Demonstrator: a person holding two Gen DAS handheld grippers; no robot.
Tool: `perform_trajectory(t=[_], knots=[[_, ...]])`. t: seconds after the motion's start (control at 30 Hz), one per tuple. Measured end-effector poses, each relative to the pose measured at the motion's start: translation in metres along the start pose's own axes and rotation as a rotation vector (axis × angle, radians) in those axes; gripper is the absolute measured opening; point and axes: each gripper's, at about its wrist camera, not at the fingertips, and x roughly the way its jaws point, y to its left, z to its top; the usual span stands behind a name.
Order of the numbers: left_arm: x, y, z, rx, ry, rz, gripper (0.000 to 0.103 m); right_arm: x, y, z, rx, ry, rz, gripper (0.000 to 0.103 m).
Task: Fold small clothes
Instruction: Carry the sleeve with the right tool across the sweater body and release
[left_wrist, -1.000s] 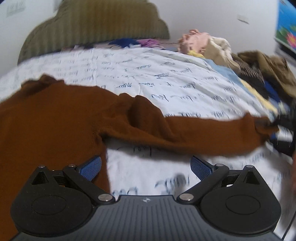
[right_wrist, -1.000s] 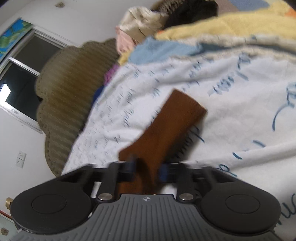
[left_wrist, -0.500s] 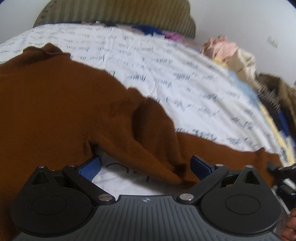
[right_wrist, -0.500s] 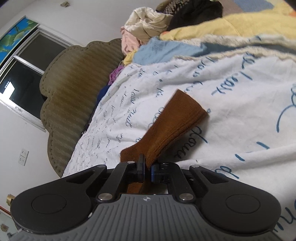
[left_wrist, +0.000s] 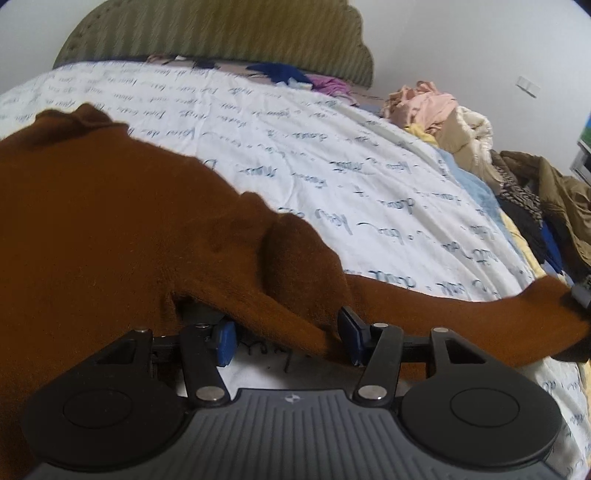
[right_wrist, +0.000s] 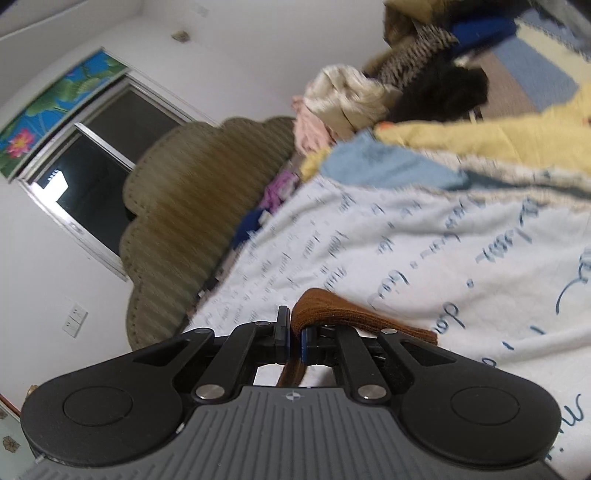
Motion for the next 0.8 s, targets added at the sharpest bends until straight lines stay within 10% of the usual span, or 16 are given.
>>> perform_trajectory(t=[0.43,0.8], knots=[[-0.061,0.032,0.001,0.077,-0.023,-0.068,0.058,-0.024,0.09,-0.003,-0.093,-0.018,0.192,0.011],[-0.138,0.144,0.015,0.207,-0.214,0.234,0.075,0.037,0.21,-0.094,-0.264,0.149,0.287,0.011]])
